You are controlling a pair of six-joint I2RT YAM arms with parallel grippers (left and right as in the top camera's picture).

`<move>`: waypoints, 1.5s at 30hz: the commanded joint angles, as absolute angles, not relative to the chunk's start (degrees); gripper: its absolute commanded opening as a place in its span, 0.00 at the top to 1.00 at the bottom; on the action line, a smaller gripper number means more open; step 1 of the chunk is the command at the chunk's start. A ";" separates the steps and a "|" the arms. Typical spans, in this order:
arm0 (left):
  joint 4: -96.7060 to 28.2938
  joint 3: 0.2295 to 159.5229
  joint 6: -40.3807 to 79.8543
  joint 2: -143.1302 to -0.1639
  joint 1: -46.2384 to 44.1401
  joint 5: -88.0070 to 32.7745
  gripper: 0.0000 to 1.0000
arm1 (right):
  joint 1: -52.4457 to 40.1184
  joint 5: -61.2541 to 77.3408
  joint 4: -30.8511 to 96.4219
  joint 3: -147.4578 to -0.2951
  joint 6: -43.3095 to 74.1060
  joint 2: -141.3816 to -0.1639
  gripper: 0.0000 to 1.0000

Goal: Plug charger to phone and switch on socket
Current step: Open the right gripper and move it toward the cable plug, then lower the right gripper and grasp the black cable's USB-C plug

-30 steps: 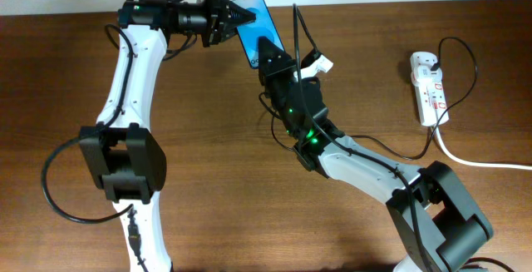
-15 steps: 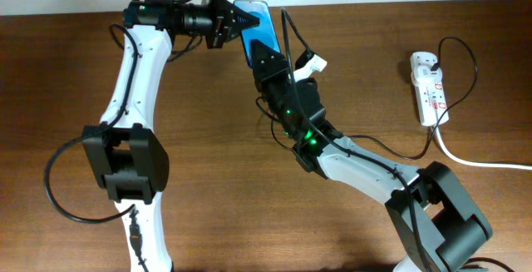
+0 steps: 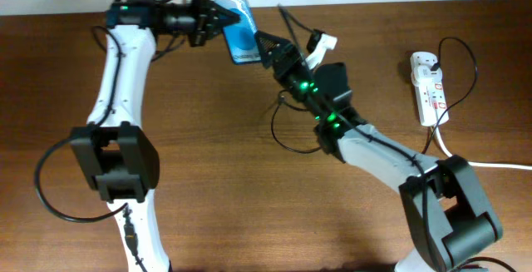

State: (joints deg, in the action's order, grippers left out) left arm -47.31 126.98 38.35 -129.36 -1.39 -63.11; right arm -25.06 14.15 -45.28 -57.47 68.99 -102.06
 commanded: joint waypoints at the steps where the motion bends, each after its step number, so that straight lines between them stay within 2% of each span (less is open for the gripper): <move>1: -47.59 127.13 35.18 -129.49 1.23 -64.66 1.00 | -20.25 32.45 -38.37 -58.83 67.90 -100.97 0.02; 4: -54.70 127.13 25.39 -129.49 3.09 -64.62 1.00 | -14.48 32.56 -15.14 -58.83 59.81 -100.97 0.02; 5: -59.40 127.13 20.10 -129.49 3.66 -64.55 1.00 | -12.80 35.86 -11.38 -58.83 52.99 -100.97 0.01; 7: -66.43 127.13 13.52 -129.49 4.21 -62.17 1.00 | -10.20 39.03 -2.15 -58.85 43.62 -100.47 0.07; 9: -72.99 127.13 10.52 -129.49 4.14 -56.31 1.00 | -9.89 37.89 5.72 -59.13 35.68 -98.65 0.21; 10: -75.05 127.11 10.48 -129.49 4.14 -56.07 1.00 | -10.00 36.67 11.27 -60.36 32.99 -98.06 0.27; 12: -77.32 127.13 7.81 -129.49 3.77 -55.59 1.00 | -10.17 31.16 27.22 -66.00 26.24 -98.02 0.31; 14: -79.90 127.11 6.48 -129.49 2.59 -50.70 1.00 | -11.35 21.98 43.09 -74.30 20.56 -98.02 0.31; 16: -80.01 127.11 5.91 -129.49 2.07 -50.39 1.00 | -13.43 16.49 49.84 -79.96 18.81 -98.02 0.31; 20: -75.59 127.11 6.98 -129.49 2.55 -51.66 1.00 | -18.22 13.89 46.87 -81.01 22.59 -99.98 0.32; 22: -72.23 127.11 11.66 -129.49 3.88 -51.68 1.00 | -20.03 12.16 41.87 -81.01 28.03 -103.77 0.39; 25: -67.96 127.11 17.23 -129.54 5.96 -51.62 1.00 | -20.73 12.49 36.32 -81.01 32.77 -108.90 0.43; 29: -67.11 127.11 17.78 -129.54 8.84 -51.62 1.00 | -21.15 13.30 28.18 -81.01 35.73 -115.37 0.47; 36: -67.07 127.11 17.76 -129.56 9.56 -51.16 1.00 | -22.87 14.33 19.77 -81.01 40.01 -120.55 0.47; 45: -67.09 127.11 17.76 -129.56 9.54 -51.20 1.00 | -22.85 16.75 16.82 -81.01 46.00 -124.18 0.48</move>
State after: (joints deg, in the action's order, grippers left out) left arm -67.20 126.65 17.21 -129.78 9.37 -50.02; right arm -22.55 15.73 16.86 -80.60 44.16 -122.13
